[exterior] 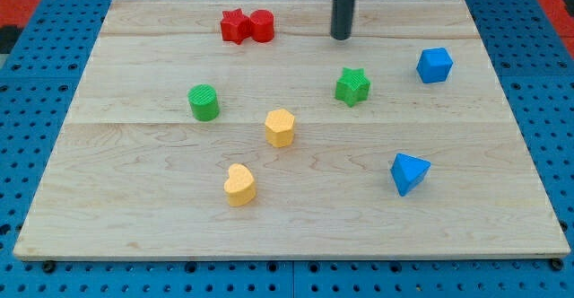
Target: Push the blue cube above the blue triangle
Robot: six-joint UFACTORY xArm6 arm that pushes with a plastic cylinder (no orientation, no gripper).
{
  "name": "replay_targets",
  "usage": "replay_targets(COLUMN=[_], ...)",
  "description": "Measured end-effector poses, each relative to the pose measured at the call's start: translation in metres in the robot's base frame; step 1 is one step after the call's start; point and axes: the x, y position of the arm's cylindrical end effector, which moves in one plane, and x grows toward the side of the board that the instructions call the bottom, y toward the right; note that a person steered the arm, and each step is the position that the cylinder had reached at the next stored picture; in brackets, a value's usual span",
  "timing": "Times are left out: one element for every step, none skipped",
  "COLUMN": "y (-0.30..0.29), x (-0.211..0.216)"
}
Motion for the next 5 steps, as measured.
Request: replay_targets(y=[0.059, 0.105, 0.124, 0.090, 0.086], x=[0.014, 0.014, 0.036, 0.072, 0.114])
